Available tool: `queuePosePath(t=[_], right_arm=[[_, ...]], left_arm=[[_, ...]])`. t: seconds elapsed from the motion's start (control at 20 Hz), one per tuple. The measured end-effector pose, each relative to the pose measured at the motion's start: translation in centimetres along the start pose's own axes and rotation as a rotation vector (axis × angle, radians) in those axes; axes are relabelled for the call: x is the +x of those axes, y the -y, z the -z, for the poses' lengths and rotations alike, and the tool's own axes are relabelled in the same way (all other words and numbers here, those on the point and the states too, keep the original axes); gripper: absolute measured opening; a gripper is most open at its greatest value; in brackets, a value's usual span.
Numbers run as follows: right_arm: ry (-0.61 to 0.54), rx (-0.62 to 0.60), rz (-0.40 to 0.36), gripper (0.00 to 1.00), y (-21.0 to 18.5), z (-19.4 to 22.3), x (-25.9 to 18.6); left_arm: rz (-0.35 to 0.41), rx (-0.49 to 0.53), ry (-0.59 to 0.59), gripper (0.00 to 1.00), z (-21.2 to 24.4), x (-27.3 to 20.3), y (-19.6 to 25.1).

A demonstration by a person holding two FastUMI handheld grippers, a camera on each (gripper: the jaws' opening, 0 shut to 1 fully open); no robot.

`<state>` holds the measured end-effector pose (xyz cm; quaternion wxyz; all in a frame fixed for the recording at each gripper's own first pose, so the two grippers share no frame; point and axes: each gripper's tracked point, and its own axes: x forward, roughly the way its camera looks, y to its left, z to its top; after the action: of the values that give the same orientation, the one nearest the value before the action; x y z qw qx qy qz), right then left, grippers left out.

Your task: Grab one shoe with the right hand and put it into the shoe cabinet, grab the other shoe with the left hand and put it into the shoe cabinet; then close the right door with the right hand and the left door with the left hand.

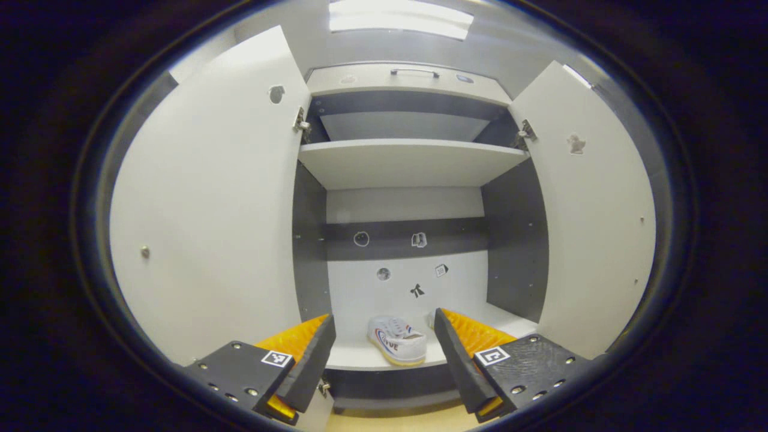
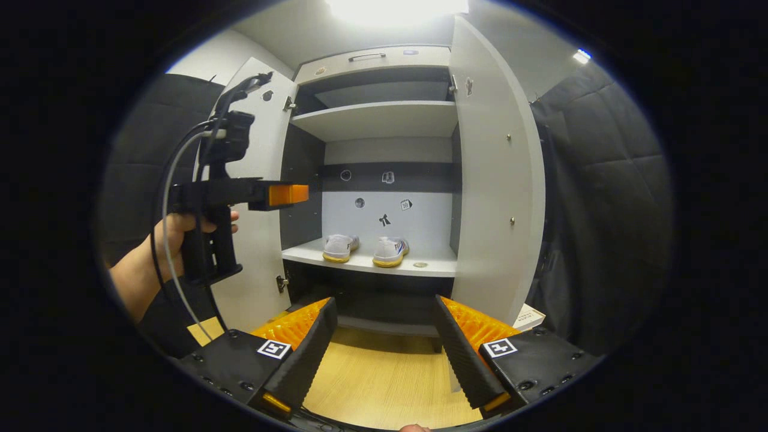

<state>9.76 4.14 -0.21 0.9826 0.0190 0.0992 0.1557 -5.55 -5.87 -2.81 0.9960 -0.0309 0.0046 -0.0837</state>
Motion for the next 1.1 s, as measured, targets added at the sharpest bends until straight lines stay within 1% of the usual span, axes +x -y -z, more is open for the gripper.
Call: queuePosePath(t=[0.05,0.1,0.3,0.55,0.75,0.8,0.85,0.9,1.1], right_arm=[[0.009,-0.007,0.005,0.96,0.0,-0.3,-0.2],[0.016,-0.013,0.011,1.0,-0.1,-0.5,-0.3],[0.037,-0.016,0.025,1.0,-0.3,-1.1,-0.7],[0.074,-0.016,0.053,1.0,-0.2,-2.1,-2.0],[0.093,-0.01,0.081,1.0,0.3,-2.7,-3.1],[0.095,-0.01,0.087,0.96,0.4,-2.8,-3.3],[0.096,-0.011,0.09,0.96,0.3,-2.9,-3.5],[0.098,-0.01,0.091,1.0,0.3,-3.0,-3.6],[0.095,-0.006,0.092,1.0,-0.2,-3.1,-4.0]], left_arm=[[-0.003,0.008,0.004,0.94,-0.1,-1.0,-0.2],[-0.006,0.017,0.007,0.94,-0.2,-2.2,-0.5],[0.012,0.02,0.019,0.94,-0.6,-6.5,-0.2],[0.006,0.022,0.028,0.94,-1.2,-11.7,-1.0],[-0.004,0.025,0.027,0.94,-1.2,-14.7,-2.3],[-0.006,0.029,0.029,0.94,-1.3,-15.4,-2.6],[-0.011,0.033,0.03,0.94,-1.3,-16.0,-3.0],[-0.018,0.038,0.029,0.94,-1.2,-16.5,-3.5],[-0.038,0.034,0.019,0.94,-0.9,-18.0,-4.9]])
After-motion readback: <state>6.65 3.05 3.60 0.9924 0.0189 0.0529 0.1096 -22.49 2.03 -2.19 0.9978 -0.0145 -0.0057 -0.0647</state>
